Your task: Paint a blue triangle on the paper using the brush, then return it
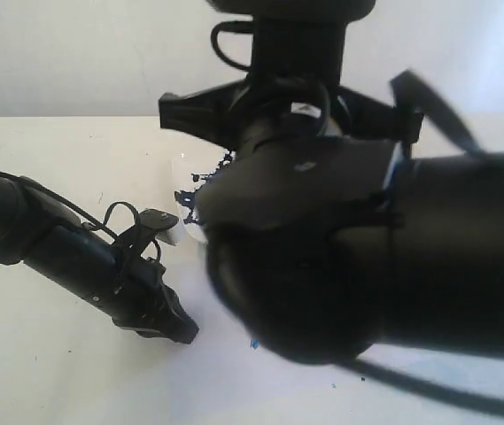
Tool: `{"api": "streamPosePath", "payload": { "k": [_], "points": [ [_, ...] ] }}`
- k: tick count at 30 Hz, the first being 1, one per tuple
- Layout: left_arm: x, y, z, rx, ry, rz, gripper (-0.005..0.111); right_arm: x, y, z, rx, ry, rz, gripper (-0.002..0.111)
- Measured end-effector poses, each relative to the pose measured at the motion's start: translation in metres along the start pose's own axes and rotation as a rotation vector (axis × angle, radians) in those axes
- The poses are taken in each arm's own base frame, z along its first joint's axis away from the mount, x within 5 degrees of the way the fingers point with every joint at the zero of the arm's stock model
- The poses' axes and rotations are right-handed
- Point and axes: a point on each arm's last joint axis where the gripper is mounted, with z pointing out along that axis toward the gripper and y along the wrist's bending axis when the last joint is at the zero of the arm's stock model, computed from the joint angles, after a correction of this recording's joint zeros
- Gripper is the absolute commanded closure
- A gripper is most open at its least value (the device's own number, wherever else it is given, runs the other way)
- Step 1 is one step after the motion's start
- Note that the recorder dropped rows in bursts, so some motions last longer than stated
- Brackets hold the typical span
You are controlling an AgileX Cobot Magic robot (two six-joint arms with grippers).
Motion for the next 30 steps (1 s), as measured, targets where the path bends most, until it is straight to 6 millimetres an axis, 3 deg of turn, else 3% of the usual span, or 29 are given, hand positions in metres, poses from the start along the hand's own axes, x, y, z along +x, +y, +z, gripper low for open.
{"api": "streamPosePath", "payload": {
  "k": [9, 16, 30],
  "points": [
    [0.000, -0.001, 0.000, 0.006, 0.002, 0.000, 0.107, -0.030, -0.049, 0.019, -0.159, 0.000, -0.018, 0.108],
    [0.000, -0.001, 0.000, 0.006, 0.002, 0.000, 0.107, -0.047, -0.083, 0.023, -0.400, -0.055, -0.080, 0.108],
    [0.001, -0.002, 0.000, 0.022, 0.009, -0.007, 0.107, -0.037, -0.107, 0.045, -0.782, 0.039, -0.219, 0.108]
  ]
}}
